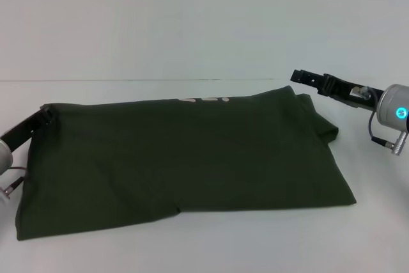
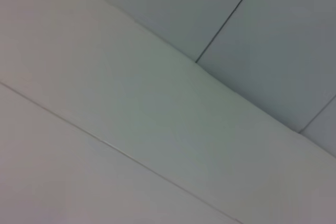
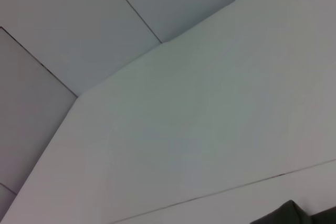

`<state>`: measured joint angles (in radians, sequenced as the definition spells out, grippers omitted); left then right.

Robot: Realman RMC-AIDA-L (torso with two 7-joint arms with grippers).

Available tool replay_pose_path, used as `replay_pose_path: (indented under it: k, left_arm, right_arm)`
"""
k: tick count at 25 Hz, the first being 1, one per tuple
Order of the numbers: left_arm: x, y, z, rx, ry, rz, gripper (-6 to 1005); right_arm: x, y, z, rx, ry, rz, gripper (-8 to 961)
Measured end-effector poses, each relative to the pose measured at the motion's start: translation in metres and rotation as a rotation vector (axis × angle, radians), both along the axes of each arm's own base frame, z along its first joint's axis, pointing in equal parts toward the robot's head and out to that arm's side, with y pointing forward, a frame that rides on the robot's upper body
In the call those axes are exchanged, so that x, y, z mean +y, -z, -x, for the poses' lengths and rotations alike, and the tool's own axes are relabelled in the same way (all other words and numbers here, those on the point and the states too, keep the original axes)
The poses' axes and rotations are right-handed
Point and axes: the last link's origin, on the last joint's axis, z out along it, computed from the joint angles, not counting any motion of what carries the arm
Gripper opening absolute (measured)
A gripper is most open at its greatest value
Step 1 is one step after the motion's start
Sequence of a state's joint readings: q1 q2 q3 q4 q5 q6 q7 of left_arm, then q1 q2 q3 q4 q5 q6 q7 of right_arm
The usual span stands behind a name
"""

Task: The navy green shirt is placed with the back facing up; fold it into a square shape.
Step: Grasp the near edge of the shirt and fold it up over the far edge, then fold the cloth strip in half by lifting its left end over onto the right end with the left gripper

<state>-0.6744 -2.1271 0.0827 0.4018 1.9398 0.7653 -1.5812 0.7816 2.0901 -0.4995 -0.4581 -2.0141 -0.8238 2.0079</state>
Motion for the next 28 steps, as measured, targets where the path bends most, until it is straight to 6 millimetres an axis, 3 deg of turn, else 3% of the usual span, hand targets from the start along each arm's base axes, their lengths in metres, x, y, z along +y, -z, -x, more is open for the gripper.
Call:
replay_pose_path:
  k: [9,15,20,28]
  left_arm:
    - [0.001,0.000,0.000,0.004,-0.014,-0.086,197]
    - [-0.010,-0.008,0.007,-0.015,0.007,-0.143,414]
    - [-0.026,-0.014,0.008,-0.110,0.084,-0.089,621]
    - [-0.071,-0.048,0.019,-0.310,0.099,0.313,859]
  right_arm:
    - [-0.007,0.003,-0.001,0.012,-0.032,0.022,940]
    - [-0.023,-0.004,-0.005,0.053,-0.127,0.001,940]
    - [-0.042,-0.014,-0.010,0.086,-0.224,0.030,940]
    - [-0.088,-0.035,-0.034,0.114,-0.339,0.100,940]
